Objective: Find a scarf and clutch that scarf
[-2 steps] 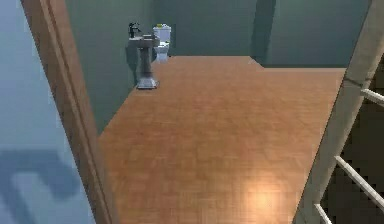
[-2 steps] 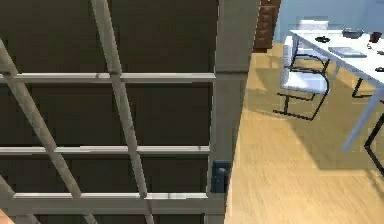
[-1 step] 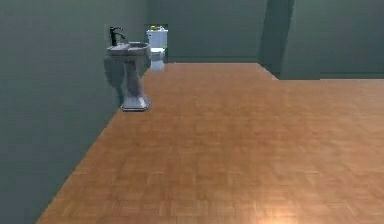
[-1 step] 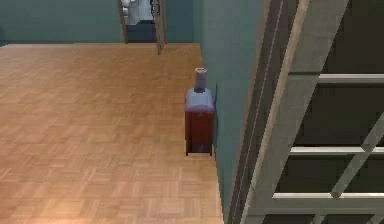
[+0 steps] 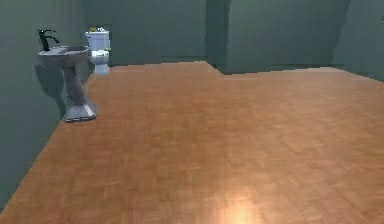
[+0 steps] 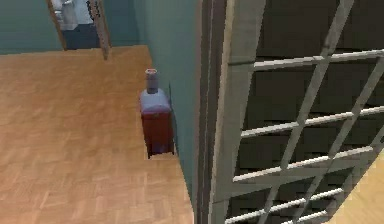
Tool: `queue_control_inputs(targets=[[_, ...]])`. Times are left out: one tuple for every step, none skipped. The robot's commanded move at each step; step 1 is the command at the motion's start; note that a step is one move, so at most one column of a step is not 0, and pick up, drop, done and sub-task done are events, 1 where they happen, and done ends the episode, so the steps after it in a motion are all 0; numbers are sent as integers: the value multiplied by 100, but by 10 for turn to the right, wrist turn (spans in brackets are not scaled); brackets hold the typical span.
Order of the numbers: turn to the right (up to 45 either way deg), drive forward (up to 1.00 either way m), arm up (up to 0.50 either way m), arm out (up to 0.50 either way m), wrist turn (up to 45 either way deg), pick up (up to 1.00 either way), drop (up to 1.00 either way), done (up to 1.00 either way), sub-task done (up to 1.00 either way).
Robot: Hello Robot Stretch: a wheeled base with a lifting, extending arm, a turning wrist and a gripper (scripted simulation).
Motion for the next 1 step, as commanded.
queue_control_inputs(targets=[[0,5,0,0,0,0,0,0,0]])
